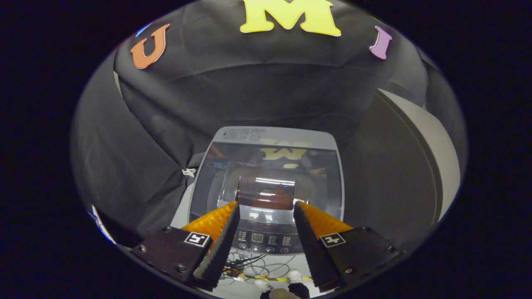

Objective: Put the clothes into the washing machine and then close the washing machine lid.

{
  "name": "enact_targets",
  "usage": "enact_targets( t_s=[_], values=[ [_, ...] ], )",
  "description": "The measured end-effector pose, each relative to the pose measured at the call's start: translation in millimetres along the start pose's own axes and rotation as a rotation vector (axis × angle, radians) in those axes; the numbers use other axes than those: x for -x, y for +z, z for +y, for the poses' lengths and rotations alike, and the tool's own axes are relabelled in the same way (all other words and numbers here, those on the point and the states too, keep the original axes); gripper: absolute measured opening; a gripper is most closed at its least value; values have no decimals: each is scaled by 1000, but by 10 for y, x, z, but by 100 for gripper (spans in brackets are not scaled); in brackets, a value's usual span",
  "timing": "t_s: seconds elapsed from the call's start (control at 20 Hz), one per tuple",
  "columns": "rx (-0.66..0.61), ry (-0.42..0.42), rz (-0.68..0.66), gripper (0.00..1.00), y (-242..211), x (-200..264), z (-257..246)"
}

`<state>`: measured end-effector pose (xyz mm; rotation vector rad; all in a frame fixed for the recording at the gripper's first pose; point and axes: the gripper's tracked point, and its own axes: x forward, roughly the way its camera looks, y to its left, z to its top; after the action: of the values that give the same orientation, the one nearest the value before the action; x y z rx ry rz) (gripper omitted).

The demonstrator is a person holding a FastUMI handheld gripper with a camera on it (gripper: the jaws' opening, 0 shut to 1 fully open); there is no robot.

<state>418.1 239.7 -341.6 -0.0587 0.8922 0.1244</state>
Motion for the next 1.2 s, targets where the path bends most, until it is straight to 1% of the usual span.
enact_targets(
  t_s=[0.15, 0.3, 0.4, 0.55, 0.75, 0.9, 1.05, 1.2],
  values=[
    [32, -10, -90, 82, 83, 409, -65],
    [32, -6, -191, 82, 182, 978, -165],
    [19, -1, -269, 82, 211, 1422, -214],
    [-13, 10, -388, 82, 194, 2185, -425],
    [-15, -38, -549, 82, 150, 3071, -893],
    [-39, -50, -654, 100, 45, 3698, -1261],
    [-65, -51, -749, 100, -146, 4297, -1647],
    [-76, -78, -816, 100, -432, 4797, -2094]
  ],
)
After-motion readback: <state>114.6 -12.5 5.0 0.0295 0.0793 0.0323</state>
